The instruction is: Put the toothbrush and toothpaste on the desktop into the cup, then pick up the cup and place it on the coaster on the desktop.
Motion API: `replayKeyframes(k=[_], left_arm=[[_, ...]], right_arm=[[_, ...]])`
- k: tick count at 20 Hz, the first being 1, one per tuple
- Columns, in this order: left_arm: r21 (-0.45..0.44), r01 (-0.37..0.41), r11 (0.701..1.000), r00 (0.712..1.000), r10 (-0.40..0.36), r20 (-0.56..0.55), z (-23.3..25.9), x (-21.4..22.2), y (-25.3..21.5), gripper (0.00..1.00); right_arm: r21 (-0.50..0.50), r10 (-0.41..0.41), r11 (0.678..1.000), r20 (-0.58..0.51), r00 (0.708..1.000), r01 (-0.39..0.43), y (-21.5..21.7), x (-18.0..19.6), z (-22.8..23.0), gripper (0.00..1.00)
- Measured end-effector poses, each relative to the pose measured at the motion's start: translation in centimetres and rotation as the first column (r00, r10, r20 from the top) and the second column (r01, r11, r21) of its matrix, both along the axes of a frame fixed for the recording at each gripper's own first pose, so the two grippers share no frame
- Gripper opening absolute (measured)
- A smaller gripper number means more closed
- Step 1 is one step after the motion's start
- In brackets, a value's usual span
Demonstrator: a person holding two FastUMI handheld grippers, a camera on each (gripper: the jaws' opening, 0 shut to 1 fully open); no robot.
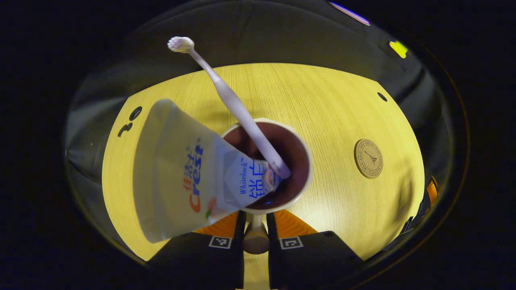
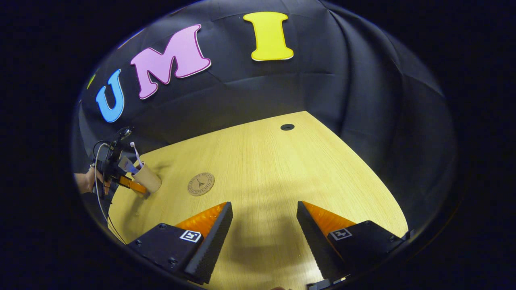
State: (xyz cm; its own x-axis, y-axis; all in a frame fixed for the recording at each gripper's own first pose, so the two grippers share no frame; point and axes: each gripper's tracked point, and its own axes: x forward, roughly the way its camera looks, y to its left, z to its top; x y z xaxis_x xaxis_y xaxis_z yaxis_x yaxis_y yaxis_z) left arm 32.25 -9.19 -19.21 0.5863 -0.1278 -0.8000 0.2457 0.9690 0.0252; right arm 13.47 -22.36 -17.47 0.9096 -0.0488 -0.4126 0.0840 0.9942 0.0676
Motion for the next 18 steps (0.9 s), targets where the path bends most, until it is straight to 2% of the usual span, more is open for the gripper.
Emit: replayKeyframes(k=[1, 2, 3, 5, 10, 15, 18], left_arm=[[-0.009, -0.003, 1.0, 1.0, 0.003, 0.005, 0.2, 0.0, -0.2, 0.33], [-0.011, -0.001, 1.0, 1.0, 0.001, 0.015, 0.4, 0.0, -0.3, 0.33], [-0.001, 0.007, 1.0, 1.0, -0.007, 0.03, 0.8, 0.1, -0.3, 0.28], [0.018, 0.035, 0.999, 0.997, -0.036, 0.062, 2.0, 0.2, -0.7, 0.28], [0.057, 0.16, 0.986, 0.98, -0.165, 0.109, 4.2, 0.1, -4.3, 0.28], [0.104, 0.34, 0.935, 0.926, -0.352, 0.134, 5.3, -0.2, -9.3, 0.28], [0.136, 0.417, 0.899, 0.894, -0.433, 0.117, 5.0, -0.8, -12.0, 0.28]], right_arm=[[0.0, 0.001, 1.0, 0.003, 1.0, -0.001, 0.1, 0.0, 0.1, 0.98], [-0.001, 0.001, 1.0, 0.004, 1.0, -0.001, 0.1, -0.1, 0.2, 0.98], [-0.001, 0.001, 1.0, 0.007, 1.0, -0.001, 0.1, -0.1, 0.3, 0.98], [0.003, 0.004, 1.0, 0.007, 1.0, -0.004, 0.2, -0.3, 0.4, 0.98], [0.003, -0.005, 1.0, 0.005, 1.0, 0.005, 0.1, -0.7, 0.0, 0.98], [-0.01, 0.0, 1.0, -0.008, 1.0, 0.0, -0.2, -0.8, -0.3, 0.98], [-0.014, -0.013, 1.0, -0.009, 1.0, 0.013, -0.8, -1.0, -0.4, 0.98]])
